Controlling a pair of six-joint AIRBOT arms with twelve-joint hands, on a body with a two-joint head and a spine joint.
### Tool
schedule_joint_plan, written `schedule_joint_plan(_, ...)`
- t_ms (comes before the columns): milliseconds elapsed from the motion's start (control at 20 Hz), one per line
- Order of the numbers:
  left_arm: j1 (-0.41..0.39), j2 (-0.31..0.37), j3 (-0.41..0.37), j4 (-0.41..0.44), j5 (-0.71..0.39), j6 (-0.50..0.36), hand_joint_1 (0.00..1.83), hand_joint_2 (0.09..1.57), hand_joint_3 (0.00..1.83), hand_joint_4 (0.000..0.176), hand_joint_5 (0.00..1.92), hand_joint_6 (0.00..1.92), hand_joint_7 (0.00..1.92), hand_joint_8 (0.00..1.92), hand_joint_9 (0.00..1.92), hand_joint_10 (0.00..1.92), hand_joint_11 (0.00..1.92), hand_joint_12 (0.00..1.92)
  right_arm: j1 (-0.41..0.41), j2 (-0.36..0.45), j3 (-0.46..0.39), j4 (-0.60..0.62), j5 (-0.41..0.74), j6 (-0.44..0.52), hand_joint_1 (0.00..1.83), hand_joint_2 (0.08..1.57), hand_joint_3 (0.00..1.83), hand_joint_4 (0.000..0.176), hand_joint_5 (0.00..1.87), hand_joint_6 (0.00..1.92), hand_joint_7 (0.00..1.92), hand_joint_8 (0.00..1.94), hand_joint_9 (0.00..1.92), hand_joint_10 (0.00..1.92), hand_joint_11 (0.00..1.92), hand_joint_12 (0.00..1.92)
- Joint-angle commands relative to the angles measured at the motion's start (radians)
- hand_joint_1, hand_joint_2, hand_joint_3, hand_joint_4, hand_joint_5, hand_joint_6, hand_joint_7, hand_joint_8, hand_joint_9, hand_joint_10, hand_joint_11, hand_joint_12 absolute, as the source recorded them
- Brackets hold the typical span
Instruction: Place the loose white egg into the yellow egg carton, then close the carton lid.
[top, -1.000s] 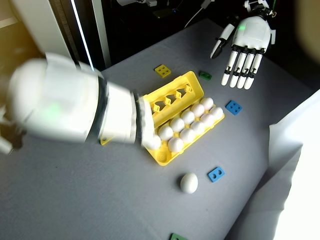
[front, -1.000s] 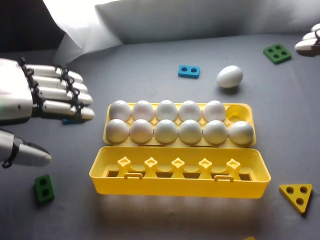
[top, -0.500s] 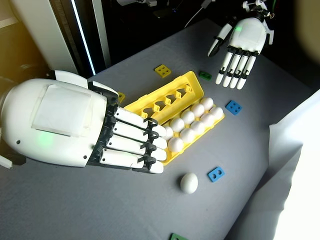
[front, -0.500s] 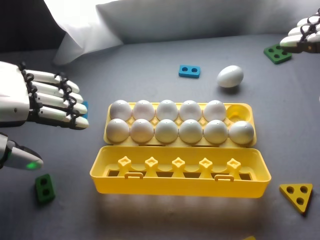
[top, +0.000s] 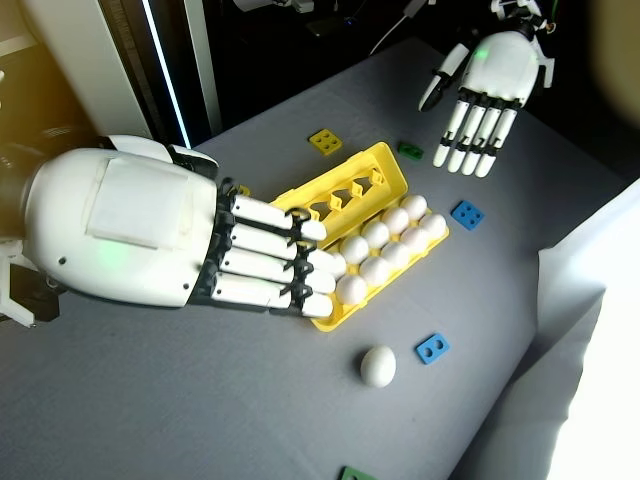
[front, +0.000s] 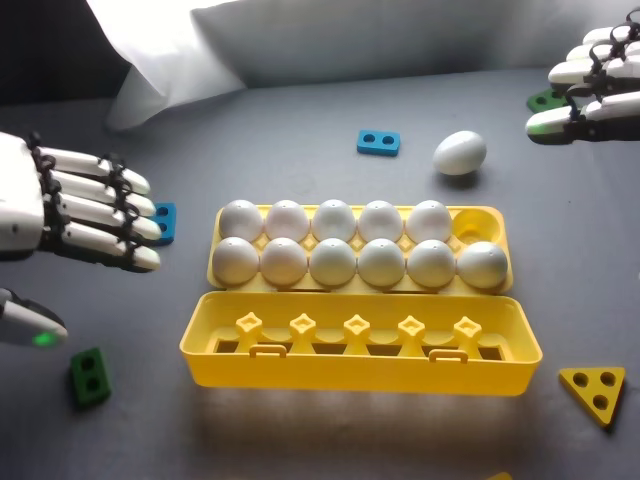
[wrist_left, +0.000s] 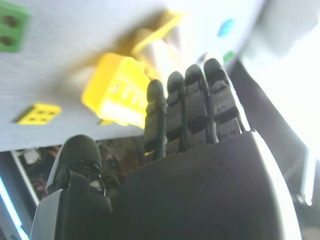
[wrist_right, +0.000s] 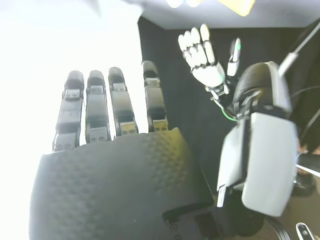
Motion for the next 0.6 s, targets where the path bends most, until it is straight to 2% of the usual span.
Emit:
schedule_joint_plan(0,-0.004,0.02,0.011,-0.067,-0.037,-0.006,0.0,1.34,0.0,0.0,0.32,0.01,0.24,0.01,0.17,0.0,0.0,0.31,0.007,0.012,-0.003,0.044,0.06,0.002,0.26,0.8,0.0,0.176,0.25,0.01,0.0,0.0,0.0,0.0,0.01,0.01)
schedule_joint_plan(150,-0.002,0.018,0.021,-0.058,-0.052,-0.035,0.0,1.31,0.0,0.0,0.25,0.0,0.17,0.0,0.11,0.0,0.0,0.24,0.006,0.012,-0.01,0.044,0.06,0.001,0.33,0.79,0.0,0.176,0.27,0.01,0.0,0.0,0.0,0.0,0.0,0.0)
schedule_joint_plan(350,-0.007,0.019,0.021,-0.038,-0.08,-0.067,0.0,1.31,0.0,0.0,0.28,0.0,0.23,0.0,0.17,0.01,0.0,0.37,0.004,0.012,-0.011,0.044,0.06,0.001,0.34,0.77,0.0,0.176,0.33,0.03,0.0,0.0,0.0,0.0,0.0,0.0)
schedule_joint_plan(450,-0.04,0.019,0.025,0.026,-0.114,-0.114,0.0,1.31,0.0,0.0,0.28,0.0,0.23,0.0,0.18,0.0,0.0,0.4,0.004,0.012,-0.011,0.044,0.06,0.0,0.37,0.76,0.0,0.176,0.35,0.03,0.0,0.0,0.0,0.0,0.0,0.0)
schedule_joint_plan(500,-0.059,0.02,0.028,0.034,-0.129,-0.123,0.0,1.31,0.0,0.0,0.3,0.0,0.25,0.01,0.19,0.0,0.0,0.42,0.004,0.012,-0.011,0.044,0.06,0.0,0.41,0.75,0.0,0.176,0.44,0.02,0.0,0.0,0.0,0.0,0.0,0.0)
schedule_joint_plan(550,-0.051,0.026,0.029,-0.012,-0.146,-0.12,0.0,1.31,0.0,0.0,0.31,0.01,0.28,0.01,0.21,0.01,0.0,0.46,0.004,0.012,-0.011,0.044,0.06,-0.001,0.42,0.75,0.0,0.176,0.48,0.02,0.0,0.0,0.0,0.0,0.0,0.0)
